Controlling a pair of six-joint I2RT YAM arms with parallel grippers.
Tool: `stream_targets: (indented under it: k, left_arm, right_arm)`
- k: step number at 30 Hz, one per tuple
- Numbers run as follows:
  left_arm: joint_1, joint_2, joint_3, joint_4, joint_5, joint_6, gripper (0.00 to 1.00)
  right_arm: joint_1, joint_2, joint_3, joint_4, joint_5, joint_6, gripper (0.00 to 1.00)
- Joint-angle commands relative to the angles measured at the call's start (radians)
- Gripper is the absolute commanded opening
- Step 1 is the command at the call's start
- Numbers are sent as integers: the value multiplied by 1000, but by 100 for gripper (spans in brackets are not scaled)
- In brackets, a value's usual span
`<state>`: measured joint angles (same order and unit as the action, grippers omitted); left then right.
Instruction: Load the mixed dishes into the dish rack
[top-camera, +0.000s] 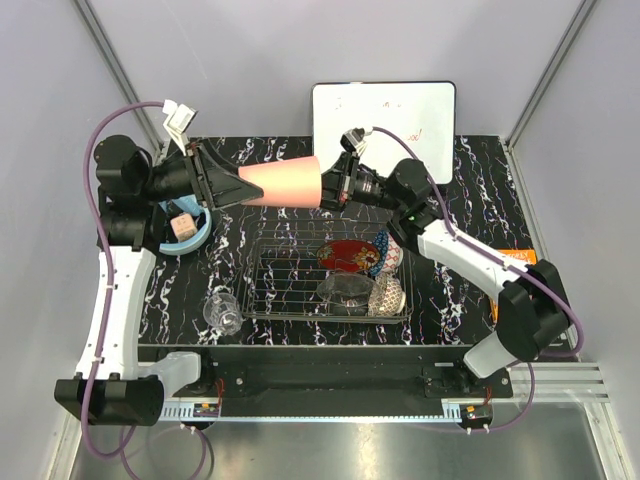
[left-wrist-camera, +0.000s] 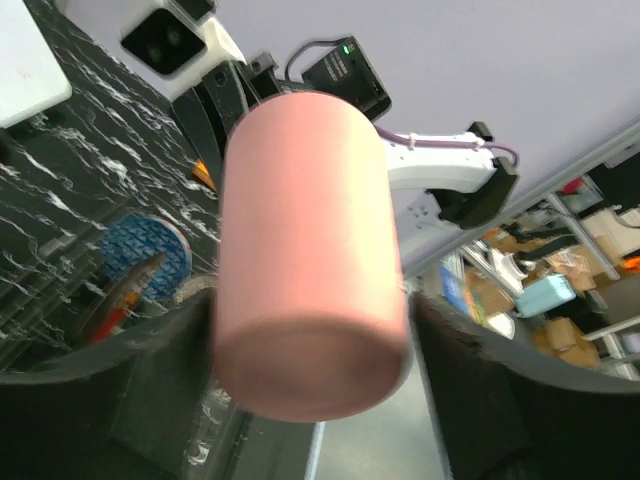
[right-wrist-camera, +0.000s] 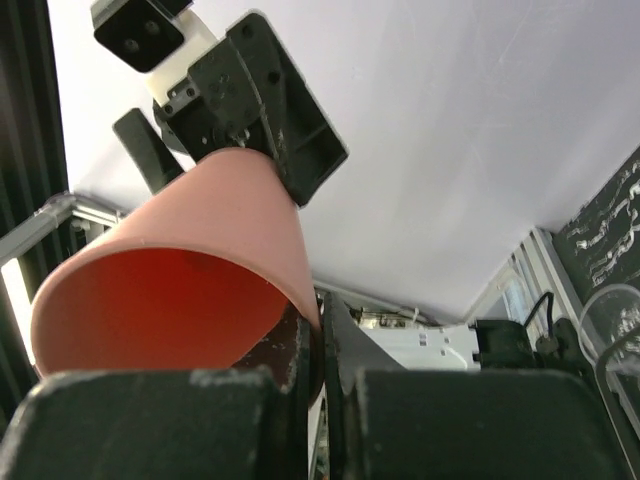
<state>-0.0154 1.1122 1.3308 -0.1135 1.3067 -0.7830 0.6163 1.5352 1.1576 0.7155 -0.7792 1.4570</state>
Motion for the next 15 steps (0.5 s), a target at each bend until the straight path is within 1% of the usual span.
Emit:
stream_targets:
  k: [1,2,4,5,7,8,9,10,11,12,13,14,15]
  left_arm:
    - [-6,3,18,37,-12,21,59]
    - [-6,3,18,38,-14,21,51]
    - [-6,5,18,40,-15,18,45]
    - [-6,8,18,38,-20,19,43]
    - [-5,11,21,32,-26,22,28]
    - [-4,15,22,29,-29,25,21]
    - [2,17,30,26,-27,28,9]
    - [15,23,53,-48,-32,75,0]
    - [41,24,85,-93,-35,105,0]
    - [52,26,99,-171,-40,155,0]
    - [61,21,113,-208,-62,181,0]
    - [65,14,126,-236,-84,204,0]
    - [61,2,123,-267,-105,241,0]
  right_arm:
    - [42,23,30,95,81,0,0]
    - [59,38,31,102,75,5,0]
    - [72,63,13,149,80,26,0]
    - [79,65,7,145,93,23,0]
    - [97,59,8,70,103,-23,0]
    - [102,54,11,41,101,-41,7]
    - [103,42,13,6,101,-76,24]
    - [100,14,11,-128,109,-131,58]
    - [89,-30,13,-198,119,-220,68]
    - [80,-56,13,-343,130,-268,75]
    - [68,-84,8,-400,147,-312,85]
    - [51,-140,-7,-433,147,-364,89]
    - [-2,-168,-47,-464,143,-380,94]
